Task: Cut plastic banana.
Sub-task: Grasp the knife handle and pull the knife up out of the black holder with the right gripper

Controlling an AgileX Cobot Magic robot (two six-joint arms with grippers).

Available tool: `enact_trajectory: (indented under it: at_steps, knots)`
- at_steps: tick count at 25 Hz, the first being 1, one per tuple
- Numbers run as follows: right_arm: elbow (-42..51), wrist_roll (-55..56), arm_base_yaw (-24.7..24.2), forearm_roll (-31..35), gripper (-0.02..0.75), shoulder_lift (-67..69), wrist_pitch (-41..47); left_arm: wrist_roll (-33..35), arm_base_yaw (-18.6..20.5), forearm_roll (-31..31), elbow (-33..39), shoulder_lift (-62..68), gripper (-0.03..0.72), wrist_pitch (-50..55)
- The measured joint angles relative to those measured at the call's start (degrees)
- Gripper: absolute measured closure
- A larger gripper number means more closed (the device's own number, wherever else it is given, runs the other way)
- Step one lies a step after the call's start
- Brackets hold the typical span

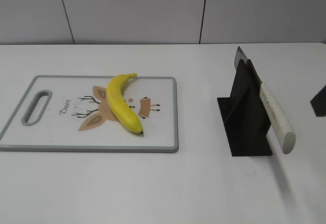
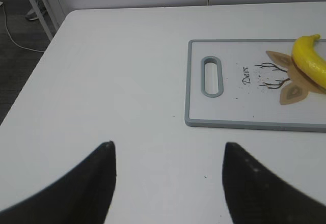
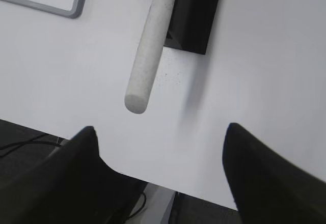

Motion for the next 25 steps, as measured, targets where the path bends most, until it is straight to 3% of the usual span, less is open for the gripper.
enact_trajectory:
  at_steps: [8, 12, 20, 25]
  knots:
    - [-6.0, 1.4, 4.7, 0.2, 0.148, 14.6, 0.6, 0.0, 0.0, 0.0, 0.0, 0.0, 0.061, 0.0]
    - [-9.3, 7.0, 8.5, -3.6, 0.148, 21.4, -0.1, 0.0, 0.0, 0.0, 0.0, 0.0, 0.066, 0.0]
    - [-10.4, 11.0, 9.1, -6.3, 0.150, 31.1, -0.1, 0.0, 0.0, 0.0, 0.0, 0.0, 0.076, 0.0]
    - [-10.5, 11.5, 9.1, -6.4, 0.244, 33.5, -0.1, 0.0, 0.0, 0.0, 0.0, 0.0, 0.088, 0.0]
